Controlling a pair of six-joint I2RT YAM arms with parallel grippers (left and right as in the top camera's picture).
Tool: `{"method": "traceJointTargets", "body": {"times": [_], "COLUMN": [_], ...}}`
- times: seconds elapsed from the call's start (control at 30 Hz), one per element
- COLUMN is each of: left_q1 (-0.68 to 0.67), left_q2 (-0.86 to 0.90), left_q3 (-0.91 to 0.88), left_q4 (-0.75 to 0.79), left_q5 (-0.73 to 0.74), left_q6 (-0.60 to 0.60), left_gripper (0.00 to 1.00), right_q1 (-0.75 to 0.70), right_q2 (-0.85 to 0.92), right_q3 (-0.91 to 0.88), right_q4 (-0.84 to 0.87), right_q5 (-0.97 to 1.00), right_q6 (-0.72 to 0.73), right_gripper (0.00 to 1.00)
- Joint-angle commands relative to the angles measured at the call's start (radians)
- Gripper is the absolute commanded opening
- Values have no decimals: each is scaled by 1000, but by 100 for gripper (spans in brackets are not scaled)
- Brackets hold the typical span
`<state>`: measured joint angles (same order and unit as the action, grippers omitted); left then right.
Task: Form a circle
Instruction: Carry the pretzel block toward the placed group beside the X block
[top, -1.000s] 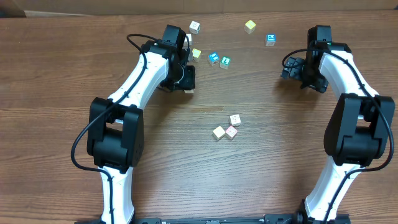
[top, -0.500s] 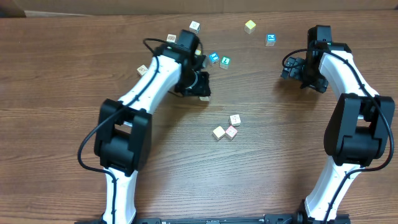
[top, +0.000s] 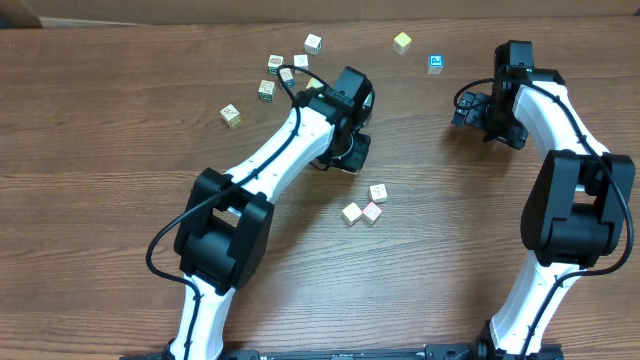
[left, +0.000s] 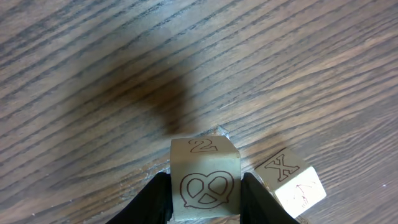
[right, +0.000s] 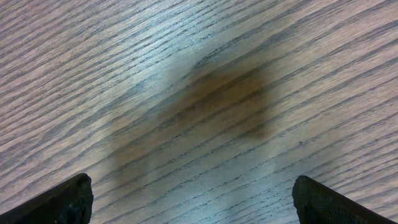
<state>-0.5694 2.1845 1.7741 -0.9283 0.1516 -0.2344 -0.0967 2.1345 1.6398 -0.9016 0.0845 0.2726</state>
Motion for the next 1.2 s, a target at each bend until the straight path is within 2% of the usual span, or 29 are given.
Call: {"method": "traceJointTargets", "body": {"times": [0.0, 0.4, 0.87, 1.17], "left_q1": [-10, -15, -18, -48], "left_q2": [13, 13, 13, 13], "left_q3": [22, -7, -45, -45], "left_q4": [-4, -17, -14, -10], "left_q5": [-41, -39, -28, -28], "left_q6": [-24, -62, -20, 137], "left_gripper": [29, 29, 29, 29], "right_q1": [-2, -2, -2, -2], "right_q2": [-12, -12, -12, -12], "right_q3": [10, 10, 10, 10], "right_q4": [4, 4, 4, 4], "right_q5": [3, 4, 3, 4], "right_q6": [1, 1, 1, 1], "right_gripper": [100, 100, 100, 100]}}
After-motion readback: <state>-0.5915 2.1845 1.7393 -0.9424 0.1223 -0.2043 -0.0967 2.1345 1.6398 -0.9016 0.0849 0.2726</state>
